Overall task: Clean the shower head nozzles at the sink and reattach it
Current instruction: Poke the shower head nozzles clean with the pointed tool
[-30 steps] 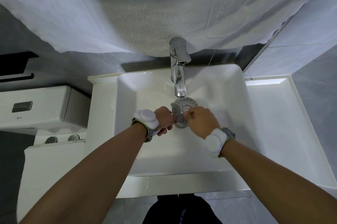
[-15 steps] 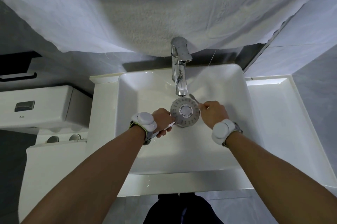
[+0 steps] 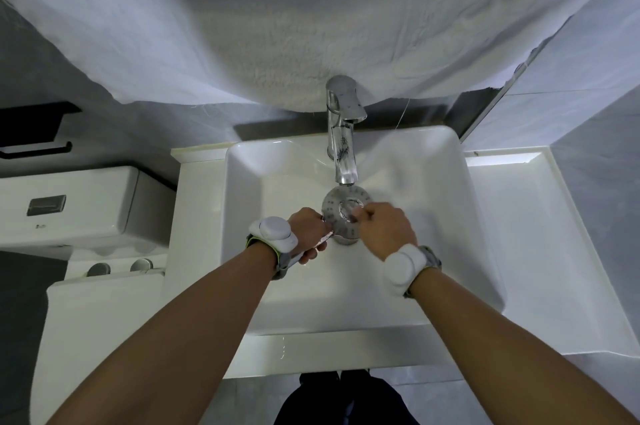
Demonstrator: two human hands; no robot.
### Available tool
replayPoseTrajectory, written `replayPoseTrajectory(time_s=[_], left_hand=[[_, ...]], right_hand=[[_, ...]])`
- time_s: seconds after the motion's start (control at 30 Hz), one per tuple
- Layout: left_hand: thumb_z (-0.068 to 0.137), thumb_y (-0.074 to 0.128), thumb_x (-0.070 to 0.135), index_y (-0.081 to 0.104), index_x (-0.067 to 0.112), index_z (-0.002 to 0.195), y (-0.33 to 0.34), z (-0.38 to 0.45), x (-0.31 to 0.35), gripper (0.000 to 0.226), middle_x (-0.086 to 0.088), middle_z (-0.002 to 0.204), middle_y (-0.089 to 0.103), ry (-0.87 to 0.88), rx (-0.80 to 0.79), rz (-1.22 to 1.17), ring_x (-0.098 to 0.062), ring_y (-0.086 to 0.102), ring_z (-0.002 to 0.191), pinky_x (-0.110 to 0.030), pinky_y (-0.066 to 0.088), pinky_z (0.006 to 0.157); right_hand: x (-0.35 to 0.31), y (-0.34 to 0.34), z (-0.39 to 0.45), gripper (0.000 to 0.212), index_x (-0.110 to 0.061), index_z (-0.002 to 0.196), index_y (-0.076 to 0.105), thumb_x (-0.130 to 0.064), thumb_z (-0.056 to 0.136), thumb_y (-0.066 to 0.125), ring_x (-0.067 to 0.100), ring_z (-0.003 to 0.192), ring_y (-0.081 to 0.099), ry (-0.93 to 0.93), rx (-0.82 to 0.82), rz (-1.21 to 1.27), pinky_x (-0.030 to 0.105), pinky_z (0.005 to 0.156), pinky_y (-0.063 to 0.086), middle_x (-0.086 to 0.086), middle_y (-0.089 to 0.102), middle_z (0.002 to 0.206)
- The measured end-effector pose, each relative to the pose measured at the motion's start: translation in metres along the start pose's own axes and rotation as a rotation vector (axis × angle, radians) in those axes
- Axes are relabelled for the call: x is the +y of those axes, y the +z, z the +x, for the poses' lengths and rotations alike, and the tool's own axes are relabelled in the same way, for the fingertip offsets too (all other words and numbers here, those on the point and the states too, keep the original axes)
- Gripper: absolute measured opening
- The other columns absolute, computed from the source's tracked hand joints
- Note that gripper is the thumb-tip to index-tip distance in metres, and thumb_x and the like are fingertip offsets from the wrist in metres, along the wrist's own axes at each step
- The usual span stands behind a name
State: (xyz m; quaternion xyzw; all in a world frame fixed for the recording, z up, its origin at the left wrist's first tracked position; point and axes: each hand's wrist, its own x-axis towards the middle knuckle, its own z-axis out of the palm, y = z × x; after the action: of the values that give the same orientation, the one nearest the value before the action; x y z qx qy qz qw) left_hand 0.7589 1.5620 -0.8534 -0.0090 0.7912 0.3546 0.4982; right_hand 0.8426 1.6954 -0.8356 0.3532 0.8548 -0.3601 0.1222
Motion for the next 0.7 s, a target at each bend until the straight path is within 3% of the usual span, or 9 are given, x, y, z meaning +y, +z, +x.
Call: replayPoseTrajectory(time_s=[0.13, 0.3, 0.4, 0.47, 0.57, 0.7], left_hand=[[0.097, 0.046, 0.015, 0.052, 0.001, 0.086, -0.002, -0.002, 0.0, 0.019, -0.014, 0.075, 0.054, -0.036, -0.035, -0.079, -0.019, 0.037, 0.043, -0.022, 0.03, 0.043], [0.099, 0.038, -0.003, 0.052, -0.004, 0.11, -0.006, -0.006, 0.001, 0.018, -0.015, 0.102, 0.061, -0.003, -0.251, -0.295, -0.019, 0.052, 0.054, -0.026, 0.047, 0.046], [0.103, 0.043, 0.007, 0.052, -0.003, 0.114, -0.01, -0.007, -0.006, 0.017, -0.014, 0.113, 0.06, 0.015, -0.276, -0.253, -0.021, 0.056, 0.056, -0.026, 0.05, 0.044], [0.105, 0.044, 0.018, 0.052, 0.005, 0.11, -0.011, -0.008, -0.008, 0.016, -0.014, 0.109, 0.063, -0.004, -0.299, -0.227, -0.02, 0.056, 0.051, -0.026, 0.049, 0.043], [0.105, 0.043, 0.026, 0.05, 0.008, 0.11, -0.01, -0.01, -0.005, 0.02, -0.015, 0.095, 0.063, -0.037, -0.306, -0.226, -0.019, 0.048, 0.047, -0.023, 0.045, 0.042], [0.101, 0.035, 0.012, 0.048, 0.007, 0.094, -0.008, -0.01, 0.01, 0.016, -0.008, 0.08, 0.051, -0.086, -0.376, -0.358, -0.012, 0.041, 0.043, -0.016, 0.035, 0.039]], right_hand=[[0.005, -0.003, 0.0, 0.032, -0.018, 0.09, 0.068, -0.039, 0.098, 0.045, 0.034, 0.085, 0.063, -0.034, 0.0, 0.041, 0.035, 0.075, 0.053, 0.009, 0.066, 0.089], [0.014, 0.0, -0.011, 0.031, -0.015, 0.082, 0.065, -0.033, 0.097, 0.044, 0.027, 0.07, 0.058, -0.067, -0.121, 0.089, 0.035, 0.067, 0.048, 0.005, 0.063, 0.074], [0.019, -0.006, -0.007, 0.025, -0.01, 0.088, 0.066, -0.021, 0.094, 0.044, 0.022, 0.064, 0.052, -0.072, -0.187, 0.158, 0.033, 0.063, 0.044, 0.001, 0.058, 0.069], [0.024, -0.005, -0.011, 0.022, -0.013, 0.089, 0.066, -0.022, 0.094, 0.046, 0.022, 0.063, 0.054, -0.093, -0.232, 0.117, 0.033, 0.061, 0.046, 0.0, 0.057, 0.068], [0.03, -0.003, -0.014, 0.019, -0.022, 0.089, 0.065, -0.028, 0.097, 0.048, 0.02, 0.045, 0.052, -0.086, -0.278, 0.097, 0.027, 0.043, 0.045, -0.002, 0.057, 0.062], [0.027, -0.007, 0.0, 0.02, -0.024, 0.093, 0.066, -0.037, 0.096, 0.051, 0.024, 0.057, 0.054, -0.072, -0.125, 0.108, 0.032, 0.056, 0.05, 0.001, 0.059, 0.07]])
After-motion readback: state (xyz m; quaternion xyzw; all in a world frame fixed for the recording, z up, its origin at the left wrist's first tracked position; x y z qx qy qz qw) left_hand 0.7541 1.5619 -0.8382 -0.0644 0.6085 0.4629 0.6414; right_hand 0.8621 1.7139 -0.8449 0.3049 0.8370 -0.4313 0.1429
